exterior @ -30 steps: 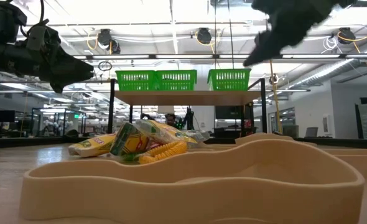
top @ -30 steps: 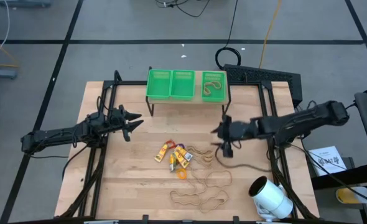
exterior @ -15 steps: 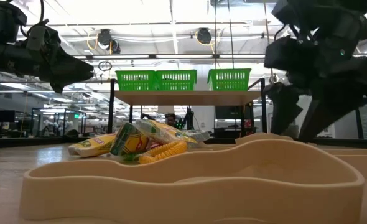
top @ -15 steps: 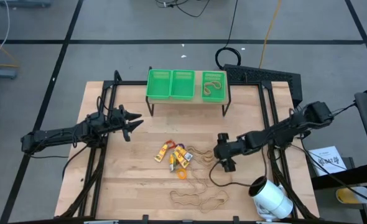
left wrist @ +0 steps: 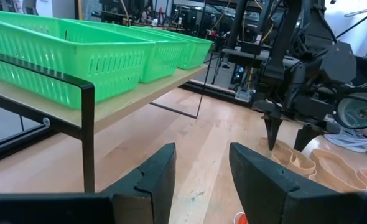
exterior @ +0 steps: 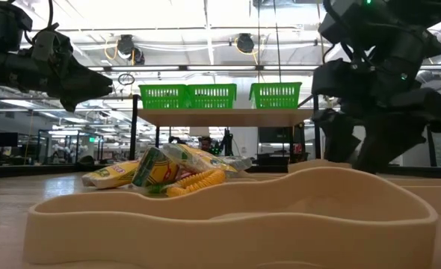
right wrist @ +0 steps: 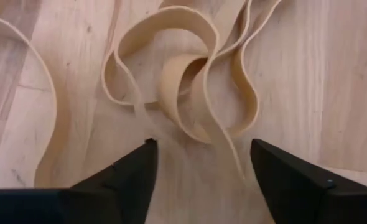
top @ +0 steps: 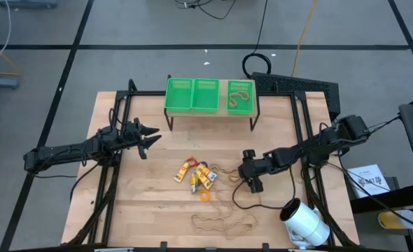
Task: Pick & Place Office Desk Supplies
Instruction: Put the brown rubber band into the right green bin on the shelf
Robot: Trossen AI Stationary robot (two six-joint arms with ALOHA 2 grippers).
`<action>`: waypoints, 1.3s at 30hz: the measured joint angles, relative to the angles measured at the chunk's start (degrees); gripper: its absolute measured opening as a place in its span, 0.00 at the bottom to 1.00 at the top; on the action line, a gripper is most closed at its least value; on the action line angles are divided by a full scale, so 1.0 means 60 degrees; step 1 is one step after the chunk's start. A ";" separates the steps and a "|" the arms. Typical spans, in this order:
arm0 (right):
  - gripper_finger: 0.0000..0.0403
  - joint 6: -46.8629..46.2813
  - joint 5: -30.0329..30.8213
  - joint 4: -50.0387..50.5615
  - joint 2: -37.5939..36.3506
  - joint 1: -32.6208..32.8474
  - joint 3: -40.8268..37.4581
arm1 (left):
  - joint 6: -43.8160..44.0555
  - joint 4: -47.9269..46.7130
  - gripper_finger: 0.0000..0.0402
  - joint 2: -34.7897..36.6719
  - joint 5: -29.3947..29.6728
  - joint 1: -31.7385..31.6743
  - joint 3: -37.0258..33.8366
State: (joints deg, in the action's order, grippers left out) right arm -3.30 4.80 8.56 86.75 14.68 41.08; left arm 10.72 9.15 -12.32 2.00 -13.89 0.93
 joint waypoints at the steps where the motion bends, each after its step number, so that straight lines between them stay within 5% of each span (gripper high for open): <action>1: 0.56 0.0022 -0.0010 0.0047 -0.0024 0.0000 0.0000 | 0.0000 0.0006 0.40 0.0002 0.0002 0.0000 0.0000; 14: 0.02 0.0245 -0.0064 0.0169 -0.0028 0.0000 0.0000 | 0.0000 0.0007 0.40 0.0000 0.0004 0.0000 0.0000; 29: 0.03 -0.1224 -0.0027 -0.0447 -0.2598 -0.0304 0.0015 | 0.0003 0.0018 0.40 0.0004 0.0004 0.0000 0.0000; 39: 0.01 -0.0209 -0.0054 -0.5314 -0.3248 -0.1180 0.0015 | 0.0003 0.0000 0.40 0.0003 0.0004 0.0000 0.0000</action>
State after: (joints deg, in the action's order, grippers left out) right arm -4.56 4.48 -23.32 67.26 7.60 41.17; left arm 10.74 9.15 -12.30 2.02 -13.89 0.93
